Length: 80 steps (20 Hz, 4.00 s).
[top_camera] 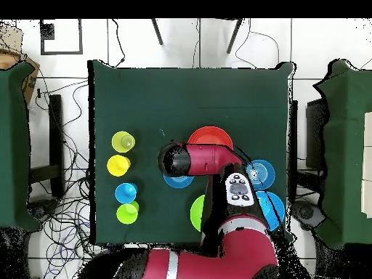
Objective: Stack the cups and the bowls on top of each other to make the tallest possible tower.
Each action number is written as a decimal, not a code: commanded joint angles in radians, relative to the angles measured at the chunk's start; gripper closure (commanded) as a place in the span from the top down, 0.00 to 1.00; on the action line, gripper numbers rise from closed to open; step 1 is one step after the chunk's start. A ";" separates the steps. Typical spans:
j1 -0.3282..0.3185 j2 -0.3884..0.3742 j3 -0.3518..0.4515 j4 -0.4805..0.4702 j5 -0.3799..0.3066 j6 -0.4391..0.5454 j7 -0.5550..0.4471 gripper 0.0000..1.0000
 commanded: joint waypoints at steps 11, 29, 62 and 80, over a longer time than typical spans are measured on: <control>0.065 0.099 -0.018 -0.046 -0.060 -0.065 0.042 1.00; -0.018 0.019 0.055 0.009 -0.117 0.026 -0.098 1.00; 0.039 0.149 0.054 -0.097 -0.209 0.077 -0.113 1.00; 0.020 0.130 0.083 -0.067 -0.261 0.071 -0.156 0.00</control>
